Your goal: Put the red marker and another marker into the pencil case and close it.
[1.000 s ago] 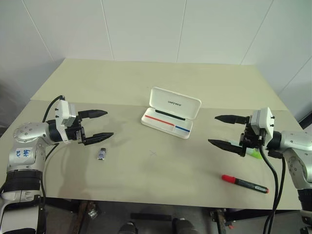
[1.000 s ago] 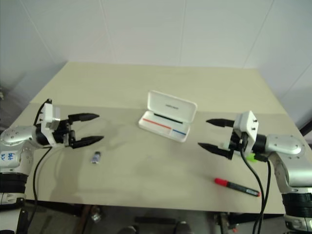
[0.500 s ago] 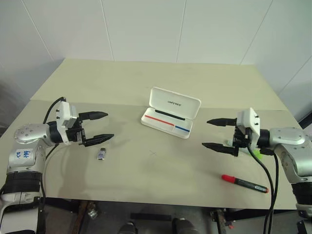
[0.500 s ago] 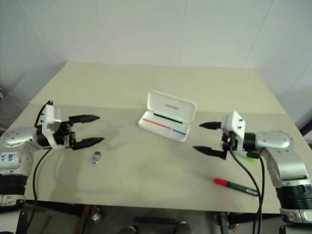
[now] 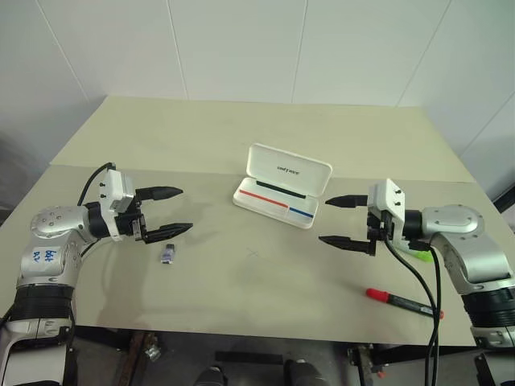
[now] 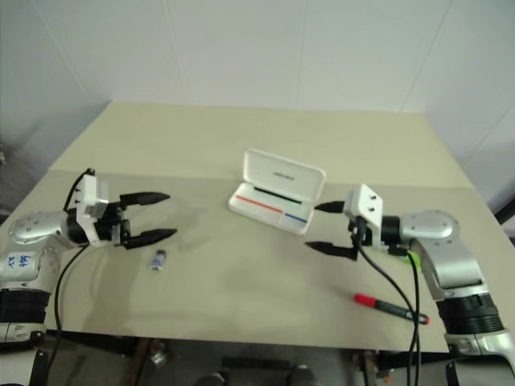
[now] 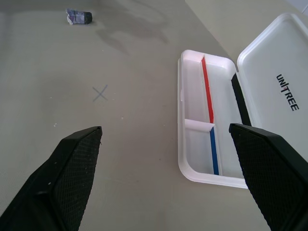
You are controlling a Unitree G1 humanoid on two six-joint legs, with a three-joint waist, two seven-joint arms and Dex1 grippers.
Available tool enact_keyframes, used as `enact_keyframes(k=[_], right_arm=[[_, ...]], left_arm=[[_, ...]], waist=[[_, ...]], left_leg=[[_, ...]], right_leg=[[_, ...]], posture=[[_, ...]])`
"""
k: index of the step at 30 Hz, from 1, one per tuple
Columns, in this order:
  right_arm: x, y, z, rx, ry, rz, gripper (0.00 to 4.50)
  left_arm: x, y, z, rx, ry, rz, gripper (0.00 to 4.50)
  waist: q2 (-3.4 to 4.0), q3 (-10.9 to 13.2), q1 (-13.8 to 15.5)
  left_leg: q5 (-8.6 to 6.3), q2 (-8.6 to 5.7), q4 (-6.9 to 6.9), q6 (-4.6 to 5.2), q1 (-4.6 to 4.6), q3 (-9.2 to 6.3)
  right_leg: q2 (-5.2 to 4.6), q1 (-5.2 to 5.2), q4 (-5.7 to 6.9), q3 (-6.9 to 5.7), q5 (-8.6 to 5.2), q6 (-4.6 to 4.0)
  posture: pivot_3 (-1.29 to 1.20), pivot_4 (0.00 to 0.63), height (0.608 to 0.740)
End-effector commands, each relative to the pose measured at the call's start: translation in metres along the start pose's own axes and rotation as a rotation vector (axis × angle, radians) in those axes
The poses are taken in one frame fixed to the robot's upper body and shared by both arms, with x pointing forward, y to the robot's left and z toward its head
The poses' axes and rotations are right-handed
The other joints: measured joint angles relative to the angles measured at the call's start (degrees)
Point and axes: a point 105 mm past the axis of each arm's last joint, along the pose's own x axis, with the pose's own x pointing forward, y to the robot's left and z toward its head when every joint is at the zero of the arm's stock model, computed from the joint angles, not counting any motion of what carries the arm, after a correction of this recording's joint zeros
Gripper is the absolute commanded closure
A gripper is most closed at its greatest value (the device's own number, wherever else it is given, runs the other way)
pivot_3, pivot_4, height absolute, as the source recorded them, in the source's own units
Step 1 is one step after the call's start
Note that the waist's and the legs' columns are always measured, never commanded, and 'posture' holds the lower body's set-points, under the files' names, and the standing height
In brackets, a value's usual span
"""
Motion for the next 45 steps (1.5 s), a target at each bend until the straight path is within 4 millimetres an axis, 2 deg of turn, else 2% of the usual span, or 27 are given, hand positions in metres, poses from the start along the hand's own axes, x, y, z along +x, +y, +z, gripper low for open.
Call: enact_keyframes(k=[1, 5, 15, 20, 30, 45], right_arm=[[0.007, -0.004, 0.0, -0.052, 0.004, 0.008, 0.99], [0.023, -0.004, -0.007, -0.066, 0.011, 0.04, 2.42], [0.066, -0.002, -0.004, -0.126, 0.033, 0.165, 2.42], [0.076, -0.009, -0.006, -0.137, 0.083, 0.193, 2.42], [0.078, -0.033, -0.018, -0.13, 0.214, 0.17, 2.42], [0.075, -0.038, -0.042, -0.124, 0.345, 0.197, 2.42]], left_arm=[[-0.003, 0.001, 0.009, 0.031, -0.01, 0.021, 0.0], [-0.001, 0.001, 0.01, 0.03, -0.017, 0.023, 0.0], [0.009, 0.001, 0.009, 0.03, -0.034, 0.015, 0.0], [0.012, 0.003, 0.009, 0.033, -0.039, 0.016, 0.0], [0.01, 0.002, 0.007, 0.036, -0.039, 0.032, 0.0], [-0.006, 0.006, 0.007, 0.065, 0.025, 0.015, 0.0]], waist=[[0.0, 0.0, -0.18], [0.0, 0.0, -0.52], [0.0, 0.0, -1.07], [0.0, 0.0, -1.05], [0.01, 0.0, -1.23], [0.01, 0.0, -1.76]], left_leg=[[0.0, 0.0, 0.01, 0.0, 0.01, 0.0], [0.0, 0.0, 0.07, 0.0, 0.01, 0.0], [0.02, 0.0, 0.1, -0.03, 0.03, -0.01], [0.03, -0.01, 0.1, -0.04, 0.02, -0.01], [0.03, -0.01, 0.09, -0.05, -0.02, 0.0], [0.1, -0.02, 0.1, -0.15, -0.15, 0.02]], right_leg=[[0.0, 0.0, 0.03, 0.0, 0.0, 0.0], [0.0, 0.0, 0.12, 0.0, 0.0, 0.0], [0.01, -0.11, 0.35, 0.01, -0.01, -0.02], [0.01, -0.13, 0.37, 0.01, -0.02, -0.03], [0.01, -0.3, 0.5, 0.02, -0.04, -0.07], [0.02, -0.57, 0.75, 0.05, -0.05, -0.09]], posture=[[0.0, 0.15, 0.74], [0.0, 0.15, 0.74], [0.0, 0.15, 0.74], [0.0, 0.15, 0.74], [0.0, 0.15, 0.74], [0.0, 0.15, 0.74]])
